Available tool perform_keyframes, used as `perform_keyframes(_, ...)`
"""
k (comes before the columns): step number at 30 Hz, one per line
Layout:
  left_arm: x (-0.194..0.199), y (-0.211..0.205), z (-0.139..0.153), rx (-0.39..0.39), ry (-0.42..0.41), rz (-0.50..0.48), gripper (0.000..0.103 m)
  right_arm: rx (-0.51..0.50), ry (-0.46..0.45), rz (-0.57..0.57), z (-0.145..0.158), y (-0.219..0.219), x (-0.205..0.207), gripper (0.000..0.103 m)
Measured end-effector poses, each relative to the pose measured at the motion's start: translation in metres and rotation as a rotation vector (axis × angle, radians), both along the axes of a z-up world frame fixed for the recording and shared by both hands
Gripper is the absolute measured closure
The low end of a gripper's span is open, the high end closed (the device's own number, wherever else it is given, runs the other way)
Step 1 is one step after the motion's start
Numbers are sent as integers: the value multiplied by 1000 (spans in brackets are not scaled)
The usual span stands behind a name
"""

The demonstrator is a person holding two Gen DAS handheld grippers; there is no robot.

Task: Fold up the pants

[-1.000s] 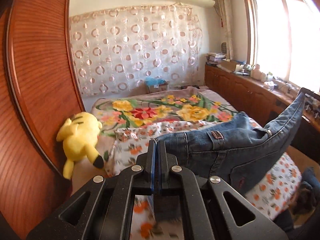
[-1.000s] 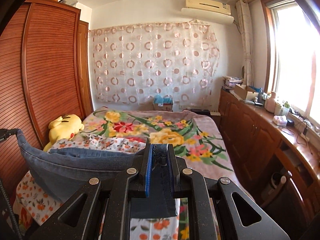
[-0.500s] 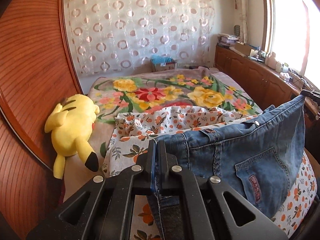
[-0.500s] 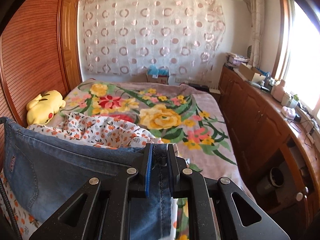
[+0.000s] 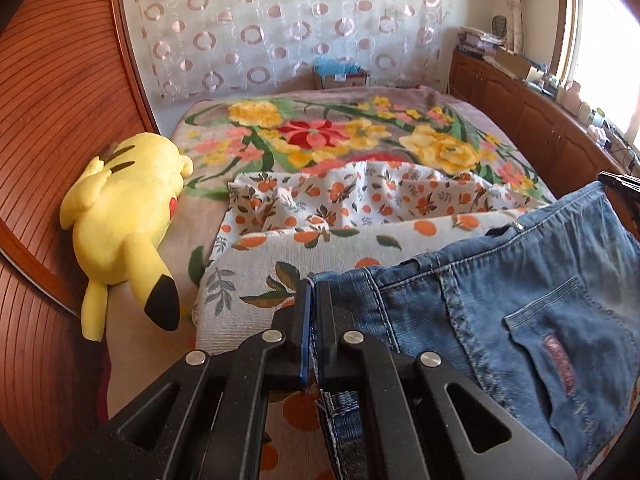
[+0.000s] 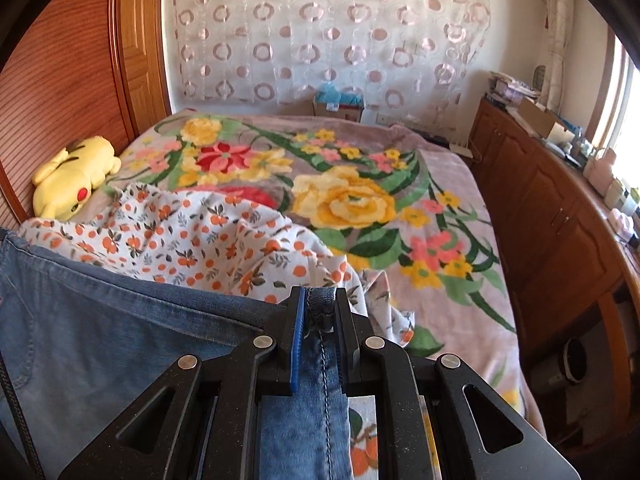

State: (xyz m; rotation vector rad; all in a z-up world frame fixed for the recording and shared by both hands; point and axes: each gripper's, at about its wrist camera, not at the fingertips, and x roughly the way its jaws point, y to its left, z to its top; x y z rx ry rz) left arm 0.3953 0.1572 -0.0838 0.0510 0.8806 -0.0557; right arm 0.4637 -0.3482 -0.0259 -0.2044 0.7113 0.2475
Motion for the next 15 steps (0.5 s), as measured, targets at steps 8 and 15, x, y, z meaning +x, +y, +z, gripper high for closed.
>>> perform_keyframes(8, 2, 3, -5, -16, -8, 14, 100, 4, -9, -23, -1, 6, 19, 83)
perform_keyframes(15, -23, 3, 16, -53, -90, -8, 80, 67, -36, -40, 9, -6, -7, 65)
